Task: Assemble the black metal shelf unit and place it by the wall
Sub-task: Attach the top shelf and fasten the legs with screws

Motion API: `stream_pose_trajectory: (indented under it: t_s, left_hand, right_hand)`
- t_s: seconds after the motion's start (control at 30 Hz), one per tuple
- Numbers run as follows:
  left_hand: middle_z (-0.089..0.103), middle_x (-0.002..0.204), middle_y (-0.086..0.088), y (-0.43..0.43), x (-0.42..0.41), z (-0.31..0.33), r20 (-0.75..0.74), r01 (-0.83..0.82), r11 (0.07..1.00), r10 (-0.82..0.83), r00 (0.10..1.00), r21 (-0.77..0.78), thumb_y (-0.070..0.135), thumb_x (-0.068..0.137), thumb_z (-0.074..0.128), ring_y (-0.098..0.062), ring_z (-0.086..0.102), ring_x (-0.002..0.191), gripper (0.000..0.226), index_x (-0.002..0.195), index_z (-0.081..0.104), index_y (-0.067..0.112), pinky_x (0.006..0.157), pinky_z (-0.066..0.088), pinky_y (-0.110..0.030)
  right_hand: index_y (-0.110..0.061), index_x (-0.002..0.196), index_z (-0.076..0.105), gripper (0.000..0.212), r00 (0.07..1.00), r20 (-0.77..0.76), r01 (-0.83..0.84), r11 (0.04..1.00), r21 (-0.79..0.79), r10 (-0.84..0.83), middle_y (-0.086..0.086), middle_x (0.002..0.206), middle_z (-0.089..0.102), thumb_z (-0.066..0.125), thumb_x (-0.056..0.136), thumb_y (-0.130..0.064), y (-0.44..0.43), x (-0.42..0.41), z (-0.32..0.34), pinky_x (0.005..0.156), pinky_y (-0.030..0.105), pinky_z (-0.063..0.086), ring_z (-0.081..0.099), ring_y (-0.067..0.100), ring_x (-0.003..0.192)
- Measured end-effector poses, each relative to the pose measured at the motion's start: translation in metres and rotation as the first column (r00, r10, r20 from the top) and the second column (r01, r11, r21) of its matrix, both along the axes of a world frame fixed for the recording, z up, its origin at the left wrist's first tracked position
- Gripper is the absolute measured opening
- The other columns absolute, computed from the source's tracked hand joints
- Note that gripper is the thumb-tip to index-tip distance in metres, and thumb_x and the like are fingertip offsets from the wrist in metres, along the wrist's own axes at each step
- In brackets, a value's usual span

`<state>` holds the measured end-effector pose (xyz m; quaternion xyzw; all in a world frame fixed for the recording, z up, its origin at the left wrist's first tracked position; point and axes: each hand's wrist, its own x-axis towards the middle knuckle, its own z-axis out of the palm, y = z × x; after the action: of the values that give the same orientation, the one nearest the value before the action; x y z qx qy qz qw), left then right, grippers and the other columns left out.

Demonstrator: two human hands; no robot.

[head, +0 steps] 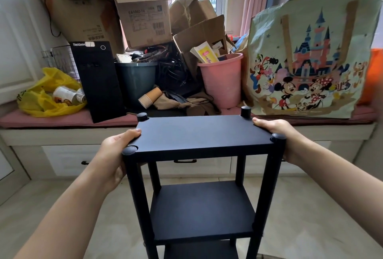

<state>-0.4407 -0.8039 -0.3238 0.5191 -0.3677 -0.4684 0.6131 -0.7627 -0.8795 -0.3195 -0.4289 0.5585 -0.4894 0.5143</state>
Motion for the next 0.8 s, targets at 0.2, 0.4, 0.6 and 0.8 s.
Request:
stream_pose_trajectory:
  t_s: [0.2, 0.4, 0.6, 0.8]
  left_hand:
    - [0.072, 0.064, 0.000, 0.0008, 0.0001, -0.0011, -0.002, 0.037, 0.999, -0.037, 0.999, -0.005, 0.021, 0.100, 0.057, -0.011, 0.067, 0.051, 0.017, 0.096, 0.067, 0.008, 0.047, 0.058, -0.027]
    - [0.072, 0.065, -0.001, 0.0007, 0.0008, -0.0010, -0.008, 0.040, 0.999, -0.040, 0.999, -0.003, 0.022, 0.100, 0.057, -0.013, 0.067, 0.051, 0.018, 0.099, 0.067, 0.007, 0.043, 0.054, -0.027]
    - [0.068, 0.060, 0.000, 0.0018, -0.0010, -0.0010, -0.026, 0.044, 0.999, -0.044, 0.999, 0.006, 0.026, 0.098, 0.059, -0.011, 0.064, 0.049, 0.019, 0.097, 0.065, 0.007, 0.042, 0.051, -0.024]
    - [0.067, 0.061, 0.000, 0.0032, 0.0012, -0.0016, -0.034, 0.073, 0.997, -0.072, 0.997, 0.018, 0.023, 0.097, 0.060, -0.011, 0.061, 0.049, 0.019, 0.103, 0.063, 0.005, 0.042, 0.050, -0.025]
  right_hand:
    - [-0.007, 0.091, 0.068, 0.017, 0.998, 0.056, -0.025, 1.000, 0.002, 0.025, -0.001, 0.059, 0.070, 0.067, 0.093, -0.024, 0.0026, 0.0008, -0.0019, 0.039, 0.016, 0.045, 0.064, 0.009, 0.045]
    - [-0.006, 0.087, 0.067, 0.019, 0.998, 0.060, -0.012, 1.000, 0.015, 0.011, -0.002, 0.055, 0.068, 0.067, 0.093, -0.024, 0.0030, 0.0021, -0.0014, 0.037, 0.014, 0.043, 0.061, 0.009, 0.041]
    - [-0.007, 0.091, 0.068, 0.019, 0.999, 0.050, 0.004, 1.000, 0.009, -0.004, 0.000, 0.064, 0.069, 0.070, 0.091, -0.026, -0.0004, 0.0027, 0.0048, 0.042, 0.017, 0.048, 0.063, 0.009, 0.046]
    - [-0.005, 0.090, 0.067, 0.022, 1.000, 0.019, 0.015, 1.000, -0.006, -0.015, 0.003, 0.074, 0.069, 0.072, 0.089, -0.027, -0.0036, 0.0018, 0.0067, 0.042, 0.017, 0.049, 0.063, 0.010, 0.046]
